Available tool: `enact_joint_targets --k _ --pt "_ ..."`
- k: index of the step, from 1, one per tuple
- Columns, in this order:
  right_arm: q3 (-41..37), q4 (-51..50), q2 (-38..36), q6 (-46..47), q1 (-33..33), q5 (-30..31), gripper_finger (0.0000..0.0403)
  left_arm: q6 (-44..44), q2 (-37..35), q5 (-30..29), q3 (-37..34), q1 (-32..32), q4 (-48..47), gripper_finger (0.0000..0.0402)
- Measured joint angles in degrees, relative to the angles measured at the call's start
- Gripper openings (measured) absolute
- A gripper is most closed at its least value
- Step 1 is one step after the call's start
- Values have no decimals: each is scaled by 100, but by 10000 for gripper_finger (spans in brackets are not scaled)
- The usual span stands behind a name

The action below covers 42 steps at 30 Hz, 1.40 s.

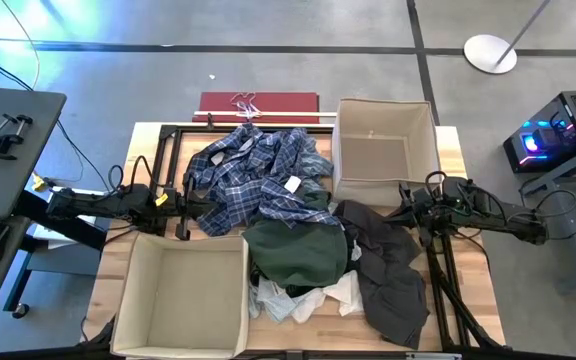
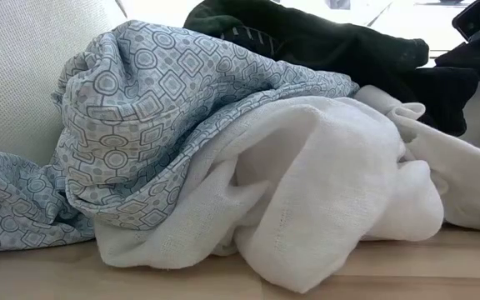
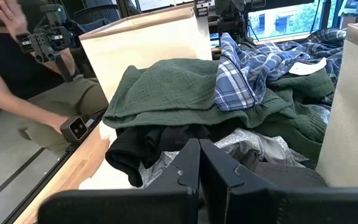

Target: Sort clothes

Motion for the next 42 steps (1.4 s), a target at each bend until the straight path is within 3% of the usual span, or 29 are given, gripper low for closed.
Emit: enact_joint_targets --k 19,31,35,39,42 --pt "0 0 -2 0 -2 2 0 46 2 -55 -2 0 -5 0" --pt "0 0 0 0 -2 0 0 2165 1 -582 0 -2 -43 0" --pt "-1 0 -2 0 -1 0 0 1411 4 -348 0 -2 214 0" --pt "-2 0 0 2 0 0 0 112 7 -288 -1 -2 1124 0" --pt "0 0 -2 0 -2 0 0 -177 23 -163 0 -2 1916 0"
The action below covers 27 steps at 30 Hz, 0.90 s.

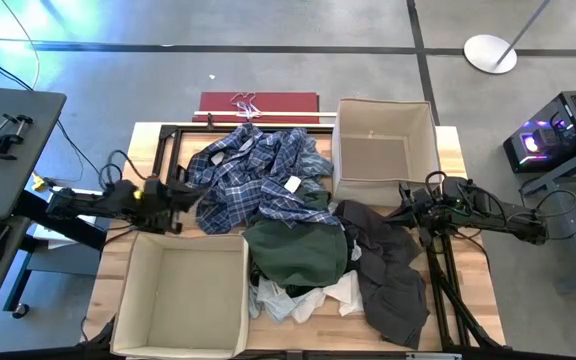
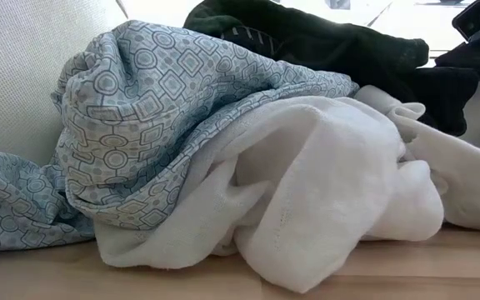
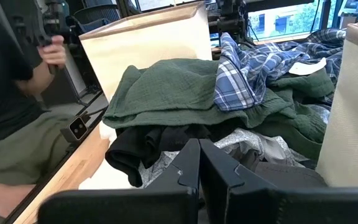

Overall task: Sort clothes
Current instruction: Put the blue checkered shirt into the bottom laundry organizer

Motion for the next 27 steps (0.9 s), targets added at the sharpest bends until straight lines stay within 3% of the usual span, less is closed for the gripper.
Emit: enact_joint_targets --k 4,8,13,17,21,27 --pt "-1 0 0 0 1 0 0 273 187 -45 27 -2 934 0" --pt "0 0 2 1 -1 0 0 646 838 -908 506 0 914 0" --pt "-1 0 1 0 1 0 0 1360 2349 -2189 1847 114 31 0" --pt "0 0 1 1 -1 0 0 1267 3711 -2989 3184 512 -1158 0" --pt "-1 0 1 0 2 0 0 531 4882 -2896 4675 1099 -3093 5" --pt "0 0 -1 0 2 0 0 -402 6429 -1835 6435 2104 -5549 58"
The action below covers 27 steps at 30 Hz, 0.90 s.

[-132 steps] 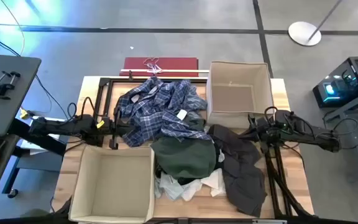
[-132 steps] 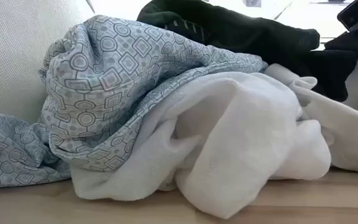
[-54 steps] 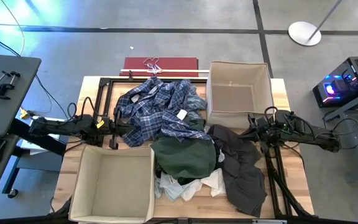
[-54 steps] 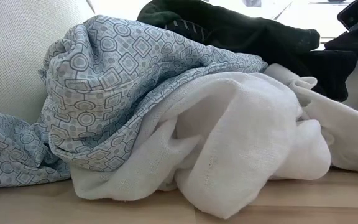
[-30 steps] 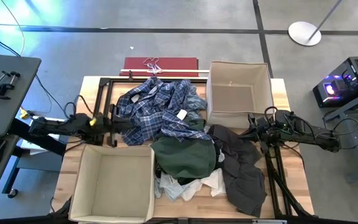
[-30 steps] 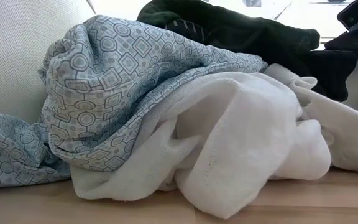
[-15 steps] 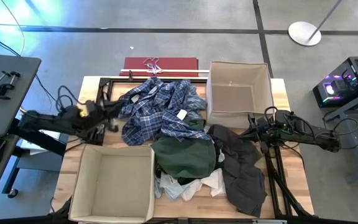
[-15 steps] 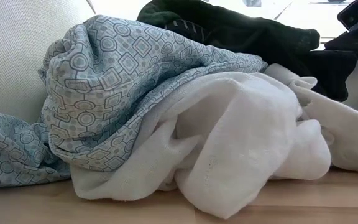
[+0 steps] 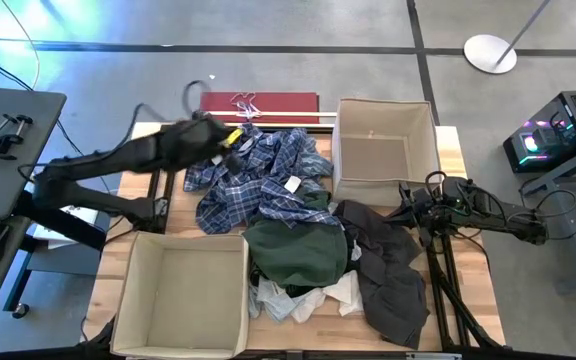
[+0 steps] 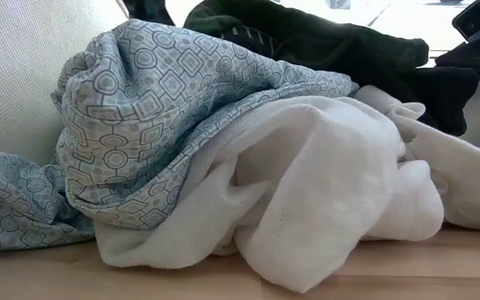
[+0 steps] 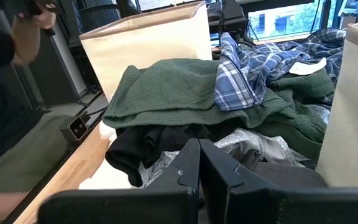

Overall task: Sort clothes
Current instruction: Put the blue checkered shirt into the bottom laundry organizer

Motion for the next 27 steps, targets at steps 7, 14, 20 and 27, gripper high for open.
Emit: enact_joint_targets --k 7,14,20,27 --pt "0 0 0 0 -2 0 0 -352 1293 1311 336 1030 -920 162" --pt "0 0 0 0 -2 0 0 -620 2150 2231 347 1582 -1090 245" --pt "-2 -1 0 0 -2 2 0 -665 2508 1852 796 1445 -1620 254" --pt "0 -2 0 0 0 0 0 -386 2573 2194 1374 1374 -1897 251"
